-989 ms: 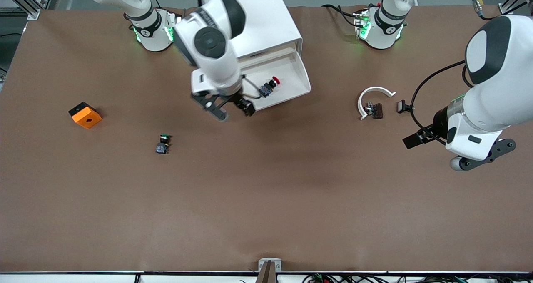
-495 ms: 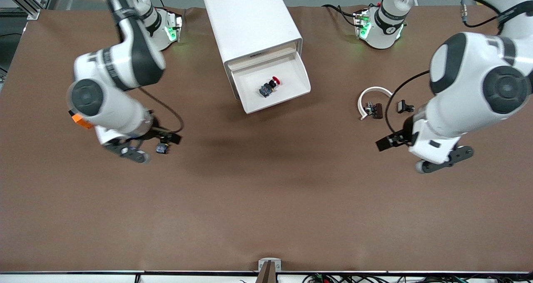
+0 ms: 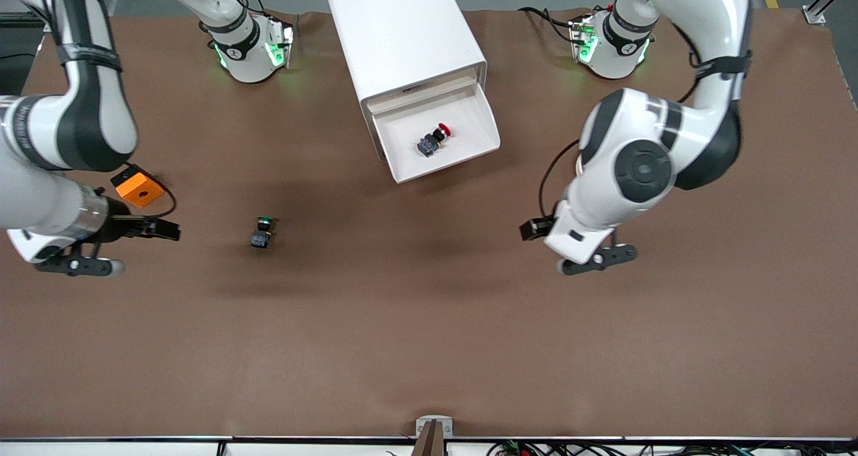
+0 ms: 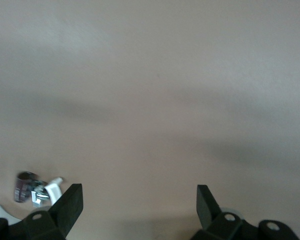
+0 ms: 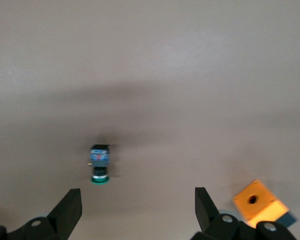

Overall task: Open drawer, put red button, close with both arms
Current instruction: 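Withdraw the right gripper while the left gripper moves toward the drawer front, then push the drawer shut with the left gripper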

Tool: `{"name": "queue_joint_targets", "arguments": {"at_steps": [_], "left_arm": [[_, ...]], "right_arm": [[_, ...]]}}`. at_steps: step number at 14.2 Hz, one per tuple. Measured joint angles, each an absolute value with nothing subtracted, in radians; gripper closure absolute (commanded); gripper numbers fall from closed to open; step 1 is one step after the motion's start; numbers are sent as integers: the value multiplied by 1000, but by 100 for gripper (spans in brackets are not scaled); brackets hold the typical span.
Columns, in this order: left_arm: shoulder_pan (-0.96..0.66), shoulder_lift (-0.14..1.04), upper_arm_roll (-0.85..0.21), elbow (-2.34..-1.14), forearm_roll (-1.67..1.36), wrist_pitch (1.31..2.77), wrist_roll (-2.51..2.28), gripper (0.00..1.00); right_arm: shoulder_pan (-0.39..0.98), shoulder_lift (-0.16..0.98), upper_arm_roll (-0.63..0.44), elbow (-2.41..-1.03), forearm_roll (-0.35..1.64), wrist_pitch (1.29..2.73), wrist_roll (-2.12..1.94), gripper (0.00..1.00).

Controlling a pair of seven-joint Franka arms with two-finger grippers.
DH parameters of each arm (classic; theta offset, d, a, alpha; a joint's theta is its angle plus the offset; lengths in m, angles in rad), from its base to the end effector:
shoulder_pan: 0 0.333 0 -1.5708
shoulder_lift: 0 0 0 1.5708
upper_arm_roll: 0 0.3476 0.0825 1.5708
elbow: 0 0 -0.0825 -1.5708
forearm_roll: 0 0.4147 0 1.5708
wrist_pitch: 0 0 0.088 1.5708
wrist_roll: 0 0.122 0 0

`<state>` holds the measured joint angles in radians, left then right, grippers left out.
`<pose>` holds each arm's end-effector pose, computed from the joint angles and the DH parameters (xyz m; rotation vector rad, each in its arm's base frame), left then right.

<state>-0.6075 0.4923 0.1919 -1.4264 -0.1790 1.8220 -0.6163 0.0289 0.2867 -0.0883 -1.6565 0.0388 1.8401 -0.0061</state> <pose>0.6514 -0.3319 0.4118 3.0884 0.3638 -0.1795 0.6679 -0.0310 0.4393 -3.1209 0.0987 0.1585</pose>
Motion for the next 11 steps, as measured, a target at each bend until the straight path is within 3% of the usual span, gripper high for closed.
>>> {"name": "queue_joint_targets", "arguments": {"at_steps": [5, 11], "left_arm": [[-707, 504, 182, -1522, -179, 1955, -745, 0], [-817, 505, 177, -1654, -179, 2123, -851, 0]], "right_arm": [[-7, 277, -85, -1487, 38, 1712, -45, 0], [-17, 269, -85, -1430, 38, 1584, -45, 0]]}}
